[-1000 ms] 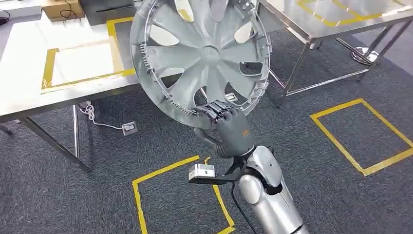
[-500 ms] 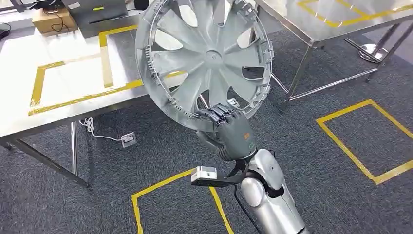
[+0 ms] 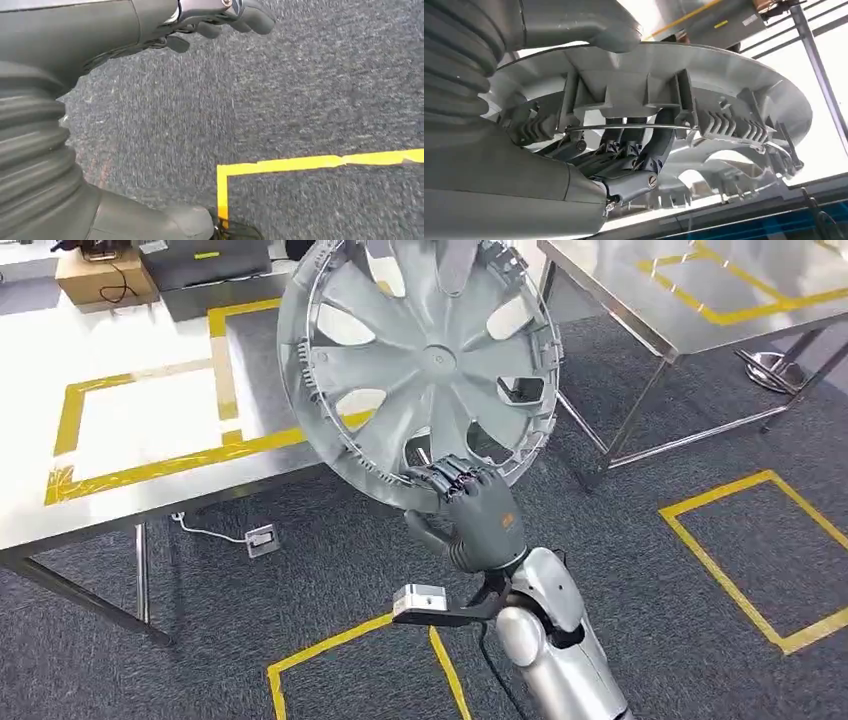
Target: Take the parts from the cabinet and place them on the table.
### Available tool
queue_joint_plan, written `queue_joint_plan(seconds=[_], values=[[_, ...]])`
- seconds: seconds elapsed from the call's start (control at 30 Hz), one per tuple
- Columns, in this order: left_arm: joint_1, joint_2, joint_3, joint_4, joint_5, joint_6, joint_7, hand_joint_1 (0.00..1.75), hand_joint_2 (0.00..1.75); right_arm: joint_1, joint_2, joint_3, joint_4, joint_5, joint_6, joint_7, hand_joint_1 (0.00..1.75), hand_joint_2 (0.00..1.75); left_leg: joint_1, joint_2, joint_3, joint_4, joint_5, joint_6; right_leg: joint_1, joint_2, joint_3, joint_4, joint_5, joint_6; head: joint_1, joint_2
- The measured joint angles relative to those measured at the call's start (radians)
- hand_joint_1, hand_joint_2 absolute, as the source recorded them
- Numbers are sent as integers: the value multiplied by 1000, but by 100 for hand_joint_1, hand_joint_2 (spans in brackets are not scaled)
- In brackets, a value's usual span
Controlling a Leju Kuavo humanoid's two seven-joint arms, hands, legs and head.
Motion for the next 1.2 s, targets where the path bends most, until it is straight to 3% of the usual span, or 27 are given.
queue_joint_plan(seconds=[0.03,0.07,0.1,0.13,0.2,0.23,0.27,0.3,0.37,0.4,0.47,0.5,0.53,0.57,0.63,0.7,0.73,0.8,0.83,0.87,0.93,0.97,1.0,1.03,1.13,1.17,1.2], values=[[0,0,0,0,0,0,0,0,175,1,-1,-1,0,0,0,0,175,175,-1,-2,21,0,-15,-2,1,0,4,-55,34,-5,0,0],[-1,0,0,0,0,0,0,0,175,1,-1,-1,0,1,0,-1,175,175,-1,-1,43,-1,-31,-3,3,-1,11,-129,109,-13,1,0],[0,-1,0,0,0,0,0,0,175,1,-2,-1,0,2,0,-2,175,175,-2,0,50,-3,-48,-6,9,-5,13,-208,239,-26,1,0],[-2,-2,0,1,-1,0,1,0,175,1,-7,-2,1,3,0,-3,175,175,-6,-4,72,6,-61,-13,21,-5,2,-239,290,-30,-1,0],[-6,-4,0,0,-1,-1,3,0,175,2,-8,-3,-3,7,0,-2,175,175,-5,-6,96,-10,-86,-26,22,3,30,-238,281,-35,0,0],[-6,-4,0,0,-1,-1,2,0,175,-4,-8,-4,-3,7,1,0,175,175,-7,-7,107,8,-66,-36,19,3,38,-248,271,-45,1,0],[-7,-5,0,0,-1,-2,3,0,175,-8,-7,-4,-3,7,2,0,175,175,-7,-7,113,13,-69,-40,15,5,64,-253,275,-52,1,0],[-8,-5,0,-1,-1,-2,1,0,175,-8,-6,-5,-3,9,2,-1,175,175,-6,-4,95,54,-64,-44,11,4,84,-260,271,-56,1,0],[-12,-7,-1,0,-1,-2,0,0,175,-11,-5,-6,-3,10,1,-2,175,175,-5,0,4,192,-69,-53,10,4,106,-264,252,-63,-3,0],[-12,-7,0,0,-1,-2,0,0,175,-11,-5,-6,-3,12,1,-2,175,175,-5,1,-49,251,-107,-53,10,5,118,-265,240,-64,-5,0],[-9,-6,0,0,-1,-5,1,0,175,-8,-5,-6,-3,17,1,3,175,175,-5,2,-116,286,-192,-54,10,6,150,-265,210,-66,-4,0],[-7,-6,0,0,-2,-8,3,0,175,-5,-5,-6,-2,21,1,6,175,175,-6,3,-129,261,-197,-51,10,4,170,-265,194,-67,-5,0],[-6,-5,0,0,-2,-10,3,0,175,-3,-5,-7,-2,24,1,9,175,175,-8,4,-131,213,-172,-46,10,2,192,-265,178,-65,-4,0],[-4,-5,-1,0,-3,-10,3,0,175,-2,-5,-7,-2,27,1,11,175,175,-11,10,-128,150,-114,-41,11,-2,212,-265,162,-63,-5,0],[0,-3,-1,0,-9,-11,7,0,175,1,-6,-8,-1,31,-2,11,175,175,-29,58,-143,7,101,-18,17,-8,244,-258,129,-54,-5,0],[0,-3,-2,0,-12,-13,10,0,175,5,-6,-8,-2,33,-1,11,175,175,-30,44,-127,13,103,-10,23,-14,257,-275,104,-40,-3,0],[-2,-5,-3,0,-14,-13,11,0,175,4,-6,-8,-3,31,-1,11,175,175,-27,40,-122,9,100,-5,23,-16,266,-266,113,-37,-3,0],[-6,-8,-8,0,-17,-13,11,0,175,5,-6,-8,-4,32,0,14,175,175,-17,29,-103,0,97,4,22,-16,244,-222,127,-27,-2,0],[-7,-7,-8,-1,-17,-13,12,0,175,6,-7,-8,-4,31,-1,13,175,175,-16,25,-96,-4,92,11,21,-13,202,-152,143,-20,1,0],[-8,-7,-9,-1,-18,-13,13,0,175,6,-7,-8,-4,32,-1,11,175,175,-14,23,-90,-5,85,13,16,-11,148,-77,132,-13,2,0],[-7,-7,-16,0,-19,-13,18,0,175,8,-8,-8,-4,34,-6,3,175,175,-13,17,-75,-6,66,15,9,-10,59,20,39,-5,2,0],[-5,-7,-18,0,-20,-15,20,0,175,8,-8,-8,-4,33,-7,-2,175,175,-13,13,-64,-6,58,13,7,-10,35,29,6,-3,3,0],[-5,-7,-19,0,-23,-18,21,0,175,9,-8,-8,-3,32,-7,-6,175,175,-12,9,-53,-5,49,12,5,-10,23,12,3,-1,3,0],[-5,-7,-23,0,-27,-20,23,0,175,9,-8,-8,-3,33,-7,-9,175,175,-12,5,-40,-5,40,9,3,-11,25,-34,33,0,3,0],[-9,-8,-32,0,-41,-26,31,0,175,-9,-8,2,1,39,4,-23,175,175,-14,3,-17,-4,13,-5,2,-13,65,-248,267,-8,3,0],[-13,-8,-33,0,-44,-29,33,0,175,-24,-8,10,10,40,8,-29,175,175,-15,-1,-6,0,8,-13,10,-14,61,-245,227,-16,3,0],[-17,-8,-34,0,-48,-29,38,0,175,-33,-6,18,18,43,14,-37,175,175,-16,2,-10,-1,4,-20,10,-13,69,-244,249,-24,4,0]])
